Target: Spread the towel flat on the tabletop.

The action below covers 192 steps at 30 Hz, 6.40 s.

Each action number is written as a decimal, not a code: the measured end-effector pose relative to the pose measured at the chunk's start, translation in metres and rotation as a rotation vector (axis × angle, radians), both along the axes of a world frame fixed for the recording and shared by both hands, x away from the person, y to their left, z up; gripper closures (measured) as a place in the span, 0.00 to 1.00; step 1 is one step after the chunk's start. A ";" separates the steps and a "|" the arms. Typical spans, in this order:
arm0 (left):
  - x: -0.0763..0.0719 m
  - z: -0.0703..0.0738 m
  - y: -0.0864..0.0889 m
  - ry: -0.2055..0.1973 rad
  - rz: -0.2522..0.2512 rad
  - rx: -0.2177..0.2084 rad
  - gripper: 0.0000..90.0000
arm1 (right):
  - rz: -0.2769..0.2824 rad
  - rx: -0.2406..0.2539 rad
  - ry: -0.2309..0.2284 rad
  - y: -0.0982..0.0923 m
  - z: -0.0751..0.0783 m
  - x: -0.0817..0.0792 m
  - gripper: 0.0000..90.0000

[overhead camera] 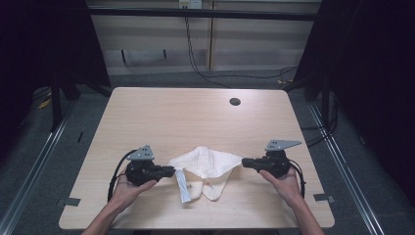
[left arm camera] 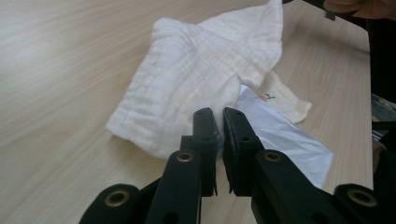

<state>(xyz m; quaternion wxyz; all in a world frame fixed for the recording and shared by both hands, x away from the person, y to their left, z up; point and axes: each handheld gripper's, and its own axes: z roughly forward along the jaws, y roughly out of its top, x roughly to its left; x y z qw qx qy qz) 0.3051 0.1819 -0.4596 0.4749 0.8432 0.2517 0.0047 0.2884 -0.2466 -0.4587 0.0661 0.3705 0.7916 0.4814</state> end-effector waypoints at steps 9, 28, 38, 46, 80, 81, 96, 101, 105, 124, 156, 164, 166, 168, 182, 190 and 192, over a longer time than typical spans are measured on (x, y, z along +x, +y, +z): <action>0.005 0.033 0.004 -0.019 0.026 -0.112 0.93 | -0.018 0.061 -0.071 0.000 0.032 0.001 0.99; 0.010 0.074 0.023 -0.081 0.075 -0.146 0.93 | 0.017 0.080 -0.131 0.013 0.086 0.026 0.99; 0.005 0.100 0.032 -0.134 0.086 -0.162 0.93 | 0.029 0.097 -0.200 0.008 0.119 0.012 0.99; 0.003 0.120 0.035 -0.164 0.117 -0.191 0.93 | 0.029 0.074 -0.193 0.007 0.134 0.008 0.99; -0.029 0.156 0.022 -0.238 0.090 -0.094 0.93 | 0.003 0.023 -0.291 -0.003 0.179 -0.035 1.00; -0.029 0.156 0.022 -0.238 0.090 -0.094 0.93 | 0.003 0.023 -0.291 -0.003 0.179 -0.035 1.00; 0.057 0.103 0.006 -0.094 0.167 -0.041 0.93 | -0.090 -0.029 -0.133 -0.009 0.111 0.047 0.99; 0.065 0.088 0.006 -0.064 0.183 -0.032 0.93 | -0.120 -0.017 -0.104 -0.010 0.089 0.060 0.99; 0.077 0.074 0.002 -0.042 0.207 -0.026 0.93 | -0.138 -0.023 -0.088 -0.007 0.072 0.075 0.99; 0.116 0.034 0.005 0.045 0.262 -0.018 0.68 | -0.243 -0.085 -0.042 -0.002 0.042 0.114 0.84; 0.037 -0.036 -0.040 0.070 0.004 0.192 0.77 | -0.166 -0.209 0.050 -0.001 -0.038 0.038 0.80; 0.038 -0.038 -0.040 0.068 0.004 0.185 0.67 | -0.164 -0.200 0.038 0.002 -0.038 0.049 0.73; 0.034 -0.039 -0.042 0.009 0.011 0.212 0.70 | -0.162 -0.201 0.045 0.005 -0.039 0.052 0.73; 0.032 -0.040 -0.042 -0.030 0.002 0.226 0.74 | -0.162 -0.216 0.047 0.008 -0.040 0.053 0.73; 0.021 -0.040 -0.024 -0.019 -0.023 0.219 0.99 | -0.167 -0.241 0.053 0.016 -0.045 0.049 1.00; 0.003 -0.036 -0.016 0.010 -0.034 0.242 1.00 | -0.119 -0.225 0.080 0.017 -0.038 0.026 1.00; -0.005 -0.034 -0.013 0.015 -0.049 0.264 1.00 | -0.100 -0.226 0.082 0.018 -0.038 0.020 1.00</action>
